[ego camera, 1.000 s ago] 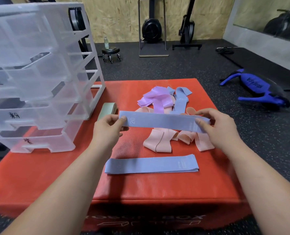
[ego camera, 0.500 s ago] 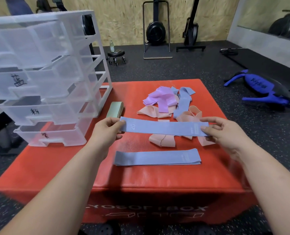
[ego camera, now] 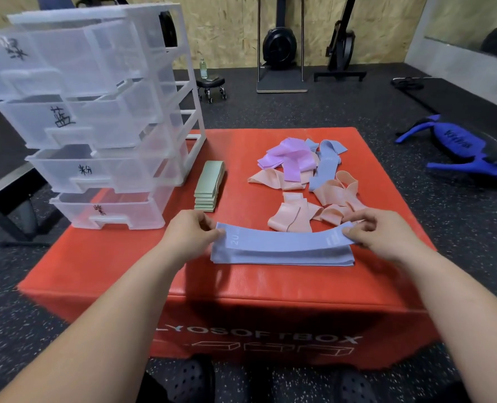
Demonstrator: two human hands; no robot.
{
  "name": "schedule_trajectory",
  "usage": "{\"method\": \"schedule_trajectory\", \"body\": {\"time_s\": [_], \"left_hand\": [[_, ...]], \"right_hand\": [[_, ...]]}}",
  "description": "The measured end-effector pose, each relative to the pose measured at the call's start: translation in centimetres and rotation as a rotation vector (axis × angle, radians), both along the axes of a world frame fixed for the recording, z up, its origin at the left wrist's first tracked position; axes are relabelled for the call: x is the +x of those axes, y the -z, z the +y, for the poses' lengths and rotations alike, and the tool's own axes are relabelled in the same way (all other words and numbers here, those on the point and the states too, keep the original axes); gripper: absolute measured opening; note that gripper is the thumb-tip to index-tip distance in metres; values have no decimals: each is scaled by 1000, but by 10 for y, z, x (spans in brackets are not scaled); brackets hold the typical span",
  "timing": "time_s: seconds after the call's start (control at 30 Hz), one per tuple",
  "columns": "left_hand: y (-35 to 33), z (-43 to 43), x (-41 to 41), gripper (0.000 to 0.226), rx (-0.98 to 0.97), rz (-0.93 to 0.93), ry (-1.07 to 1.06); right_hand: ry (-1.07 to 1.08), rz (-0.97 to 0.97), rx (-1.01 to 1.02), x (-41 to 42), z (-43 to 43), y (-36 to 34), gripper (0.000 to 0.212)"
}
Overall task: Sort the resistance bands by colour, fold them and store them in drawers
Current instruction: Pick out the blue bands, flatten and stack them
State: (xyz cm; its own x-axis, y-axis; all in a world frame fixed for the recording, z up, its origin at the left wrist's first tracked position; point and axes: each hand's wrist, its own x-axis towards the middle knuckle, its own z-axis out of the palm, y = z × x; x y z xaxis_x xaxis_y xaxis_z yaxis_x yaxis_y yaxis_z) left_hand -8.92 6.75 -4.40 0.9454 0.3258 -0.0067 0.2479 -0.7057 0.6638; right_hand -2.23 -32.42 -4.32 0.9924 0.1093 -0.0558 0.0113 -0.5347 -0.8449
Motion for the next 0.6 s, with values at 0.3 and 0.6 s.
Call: {"method": "schedule_trajectory", "body": {"time_s": [0.3,0.6], "left_hand": [[9,-2,0,19,321,81,139],[10,7,6,43,365,14,328]], "right_hand": [[-81,-109,-379,-3,13,16,21],[-212,-194,-536,-3,7,8,38]]}}
